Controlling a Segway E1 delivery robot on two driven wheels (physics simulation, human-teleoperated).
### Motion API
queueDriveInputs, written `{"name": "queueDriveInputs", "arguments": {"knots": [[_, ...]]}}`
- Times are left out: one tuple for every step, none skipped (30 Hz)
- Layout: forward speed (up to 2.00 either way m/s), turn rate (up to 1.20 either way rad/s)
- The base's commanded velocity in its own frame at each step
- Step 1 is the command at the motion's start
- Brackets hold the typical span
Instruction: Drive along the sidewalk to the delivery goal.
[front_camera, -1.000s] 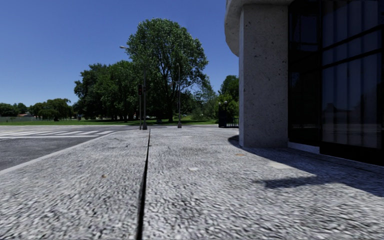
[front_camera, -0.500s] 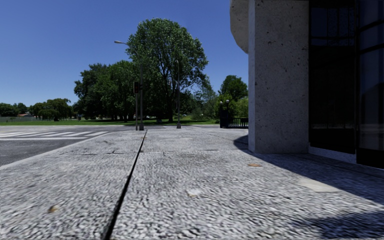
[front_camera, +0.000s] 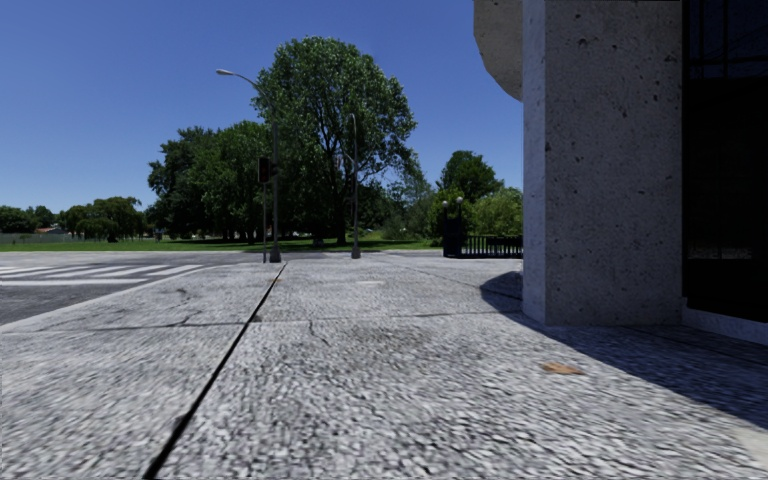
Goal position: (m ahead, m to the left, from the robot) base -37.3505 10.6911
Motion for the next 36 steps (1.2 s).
{"name": "queueDriveInputs", "arguments": {"knots": [[2.0,0.0],[2.0,0.0],[2.0,0.0],[2.0,0.0],[2.0,0.0],[2.0,0.0],[2.0,0.0],[2.0,0.0],[2.0,0.0],[2.0,0.0],[2.0,0.0],[2.0,0.0],[2.0,0.0],[2.0,0.0],[2.0,0.0],[2.0,0.0],[2.0,0.0],[2.0,0.0],[2.0,0.0],[2.0,0.0],[2.0,0.0],[2.0,0.0],[2.0,0.0],[2.0,0.0],[2.0,0.0],[2.0,0.0],[2.0,0.0],[2.0,0.0],[2.0,0.0],[2.0,0.09],[2.0,0.42],[2.0,0.71],[2.0,0.71],[2.0,0.92],[2.0,1.02],[2.0,1.05]]}}
